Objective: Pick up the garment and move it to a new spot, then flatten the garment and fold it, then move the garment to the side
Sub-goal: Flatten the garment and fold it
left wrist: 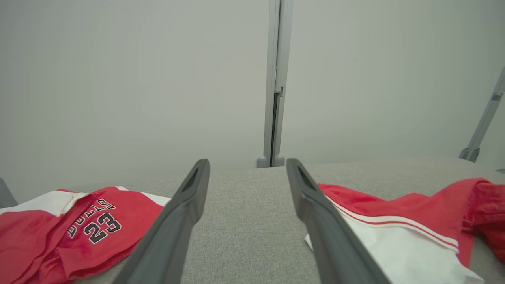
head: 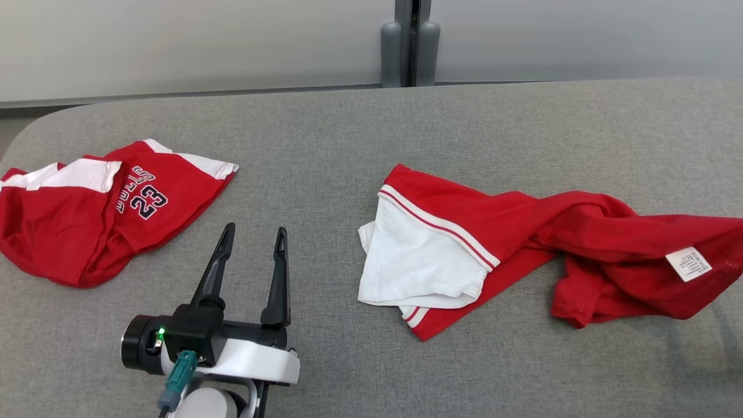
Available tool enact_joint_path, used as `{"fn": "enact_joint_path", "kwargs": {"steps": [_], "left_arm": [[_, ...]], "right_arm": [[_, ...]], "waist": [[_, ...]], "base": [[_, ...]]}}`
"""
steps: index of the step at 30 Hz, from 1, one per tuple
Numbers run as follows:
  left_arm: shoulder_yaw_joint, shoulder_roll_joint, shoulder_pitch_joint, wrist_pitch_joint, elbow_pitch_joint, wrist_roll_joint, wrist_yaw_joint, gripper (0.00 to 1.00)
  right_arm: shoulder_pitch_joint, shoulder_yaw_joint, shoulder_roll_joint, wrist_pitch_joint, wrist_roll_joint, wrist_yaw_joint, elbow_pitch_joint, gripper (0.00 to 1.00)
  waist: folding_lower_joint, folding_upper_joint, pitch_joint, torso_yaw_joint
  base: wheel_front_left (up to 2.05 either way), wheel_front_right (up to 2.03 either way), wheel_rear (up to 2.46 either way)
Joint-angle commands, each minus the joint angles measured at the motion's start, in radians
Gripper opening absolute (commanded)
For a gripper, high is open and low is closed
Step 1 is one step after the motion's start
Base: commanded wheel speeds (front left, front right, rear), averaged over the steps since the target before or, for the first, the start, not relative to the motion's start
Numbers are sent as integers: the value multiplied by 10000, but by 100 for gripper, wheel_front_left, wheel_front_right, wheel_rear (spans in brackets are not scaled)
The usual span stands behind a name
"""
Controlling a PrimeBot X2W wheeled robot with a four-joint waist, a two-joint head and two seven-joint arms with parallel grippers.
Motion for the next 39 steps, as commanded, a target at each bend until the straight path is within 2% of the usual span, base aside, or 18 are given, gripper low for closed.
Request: {"fn": "enact_joint_path", "kwargs": {"steps": [1,10,19,25,39], "left_arm": [[72,87,123,-19,29,-23,-49,100],[173,159,479,-19,205,-90,-392,100],[236,175,606,-19,302,-163,-563,100],[298,161,661,-19,336,-158,-620,100],[378,97,743,-19,401,-57,-558,100]], "right_arm": [[178,-85,112,175,-90,-3,-193,100],[1417,-640,1109,1616,-675,-3,-1832,100],[2414,-977,2006,2485,-1015,-3,-2425,100],[2593,-1067,2195,2680,-1110,-3,-2585,100],[2114,-202,2124,2538,-1223,-3,-3686,100]], "waist": [[0,0,-133,-67],[0,0,-620,-134],[0,0,-749,-210],[0,0,-779,-269],[0,0,-897,-224]], "base": [[0,0,0],[0,0,0],[0,0,0],[0,0,0],[0,0,0]]}}
